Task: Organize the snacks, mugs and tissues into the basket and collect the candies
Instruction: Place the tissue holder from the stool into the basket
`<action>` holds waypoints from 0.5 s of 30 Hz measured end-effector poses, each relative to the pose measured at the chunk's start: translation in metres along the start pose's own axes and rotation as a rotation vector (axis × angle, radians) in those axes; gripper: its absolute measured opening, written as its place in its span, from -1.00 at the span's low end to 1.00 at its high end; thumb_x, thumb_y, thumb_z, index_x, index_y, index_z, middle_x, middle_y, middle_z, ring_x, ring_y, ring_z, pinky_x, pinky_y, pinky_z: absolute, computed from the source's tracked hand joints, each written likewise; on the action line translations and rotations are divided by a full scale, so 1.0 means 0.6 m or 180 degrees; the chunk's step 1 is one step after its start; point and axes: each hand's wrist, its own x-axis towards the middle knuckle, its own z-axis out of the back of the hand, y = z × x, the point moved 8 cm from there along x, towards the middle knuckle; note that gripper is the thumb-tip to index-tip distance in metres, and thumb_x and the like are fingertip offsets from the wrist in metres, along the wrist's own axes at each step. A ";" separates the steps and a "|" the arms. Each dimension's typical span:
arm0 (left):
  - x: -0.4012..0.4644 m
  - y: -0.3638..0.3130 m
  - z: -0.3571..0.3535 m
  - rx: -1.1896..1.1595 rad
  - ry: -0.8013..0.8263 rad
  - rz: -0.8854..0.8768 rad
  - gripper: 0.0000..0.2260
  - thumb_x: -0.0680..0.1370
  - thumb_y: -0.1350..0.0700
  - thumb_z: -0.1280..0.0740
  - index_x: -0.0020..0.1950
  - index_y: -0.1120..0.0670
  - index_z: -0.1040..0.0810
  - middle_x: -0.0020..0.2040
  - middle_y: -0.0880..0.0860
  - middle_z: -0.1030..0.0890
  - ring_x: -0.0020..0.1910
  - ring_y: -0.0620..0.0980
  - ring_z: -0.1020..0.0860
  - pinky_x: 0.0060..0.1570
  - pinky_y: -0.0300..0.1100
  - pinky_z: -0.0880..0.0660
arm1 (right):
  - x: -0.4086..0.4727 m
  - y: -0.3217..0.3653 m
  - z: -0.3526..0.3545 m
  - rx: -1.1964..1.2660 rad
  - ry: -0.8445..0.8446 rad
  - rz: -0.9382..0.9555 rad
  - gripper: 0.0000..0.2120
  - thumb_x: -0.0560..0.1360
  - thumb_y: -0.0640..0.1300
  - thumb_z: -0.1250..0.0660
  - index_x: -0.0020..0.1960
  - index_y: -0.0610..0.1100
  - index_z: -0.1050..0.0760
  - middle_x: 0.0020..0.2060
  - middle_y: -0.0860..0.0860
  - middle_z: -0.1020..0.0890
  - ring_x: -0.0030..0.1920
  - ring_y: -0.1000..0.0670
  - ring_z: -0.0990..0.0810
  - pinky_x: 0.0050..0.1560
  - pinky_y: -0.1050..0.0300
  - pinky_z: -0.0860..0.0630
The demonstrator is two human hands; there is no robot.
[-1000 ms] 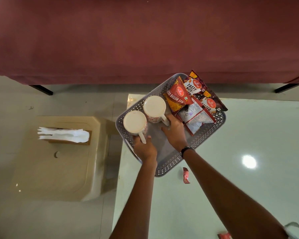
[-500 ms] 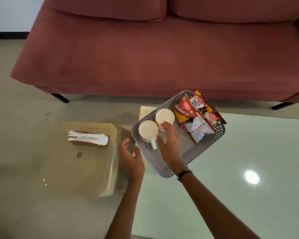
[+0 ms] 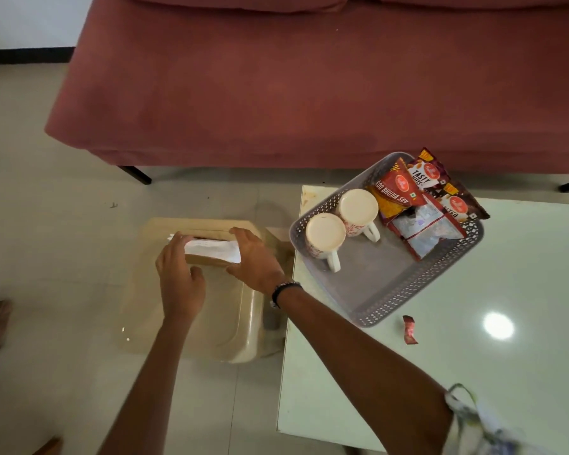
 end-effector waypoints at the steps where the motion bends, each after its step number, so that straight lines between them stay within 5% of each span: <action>1: 0.006 0.004 -0.002 0.0052 0.0069 -0.0059 -0.45 0.35 0.54 -0.21 0.32 0.23 -0.39 0.39 0.18 -0.40 0.40 0.21 -0.29 0.37 -0.06 -0.20 | 0.007 0.000 -0.010 -0.0030 0.0034 -0.0007 -0.30 0.38 -0.21 -0.45 0.42 -0.21 -0.20 0.37 -0.14 -0.36 0.34 -0.14 -0.36 0.30 0.01 -0.39; 6: 0.025 0.025 -0.017 0.0119 0.0440 -0.0139 -0.41 0.34 0.49 -0.26 0.35 0.17 -0.37 0.42 0.12 -0.37 0.40 0.22 -0.24 0.34 0.11 -0.30 | 0.031 0.004 -0.036 -0.0255 0.0012 0.0042 -0.33 0.36 -0.22 -0.46 0.39 -0.18 -0.26 0.33 -0.12 -0.42 0.31 -0.12 -0.39 0.22 0.03 -0.42; 15: 0.025 0.033 -0.026 0.0107 0.0509 -0.0208 -0.41 0.34 0.45 -0.31 0.35 0.16 -0.37 0.38 0.10 -0.42 0.40 0.21 -0.26 0.37 0.06 -0.26 | 0.037 0.003 -0.040 -0.0526 -0.0362 -0.0003 -0.58 0.41 -0.25 -0.34 0.25 -0.14 -0.39 0.11 -0.10 -0.58 0.07 -0.16 -0.54 -0.06 0.00 -0.51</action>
